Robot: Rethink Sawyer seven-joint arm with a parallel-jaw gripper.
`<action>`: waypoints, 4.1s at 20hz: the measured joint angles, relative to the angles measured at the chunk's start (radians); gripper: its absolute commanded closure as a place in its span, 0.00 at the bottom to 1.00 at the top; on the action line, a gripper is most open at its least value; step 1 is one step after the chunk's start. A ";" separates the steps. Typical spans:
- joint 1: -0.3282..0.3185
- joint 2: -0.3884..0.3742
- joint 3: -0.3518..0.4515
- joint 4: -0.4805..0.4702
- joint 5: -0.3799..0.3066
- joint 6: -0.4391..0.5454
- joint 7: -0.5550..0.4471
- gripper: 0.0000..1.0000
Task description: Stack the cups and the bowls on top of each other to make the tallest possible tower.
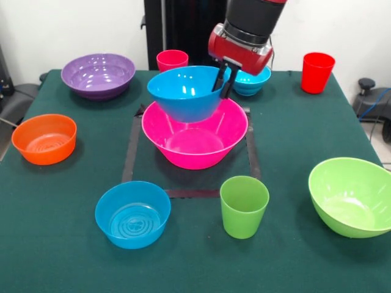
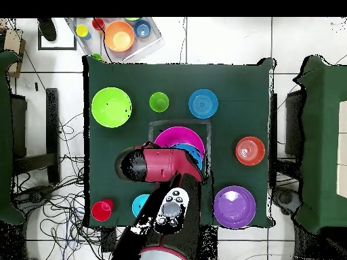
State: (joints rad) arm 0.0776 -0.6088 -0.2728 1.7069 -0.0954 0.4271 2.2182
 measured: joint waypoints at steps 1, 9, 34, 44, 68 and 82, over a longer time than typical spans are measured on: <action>0.000 0.005 -0.002 0.000 0.000 0.000 0.000 1.00; -0.002 0.033 -0.005 -0.001 0.007 0.000 0.000 1.00; 0.036 0.075 -0.044 -0.117 0.074 0.025 0.000 0.00; 0.046 0.079 -0.046 -0.170 0.100 0.085 0.000 0.00; 0.102 0.072 -0.046 -0.427 0.309 0.307 0.043 0.00; -0.097 0.161 0.046 -0.494 0.304 0.207 0.043 0.00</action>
State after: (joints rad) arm -0.0198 -0.4476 -0.2268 1.2131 0.2087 0.6341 2.2608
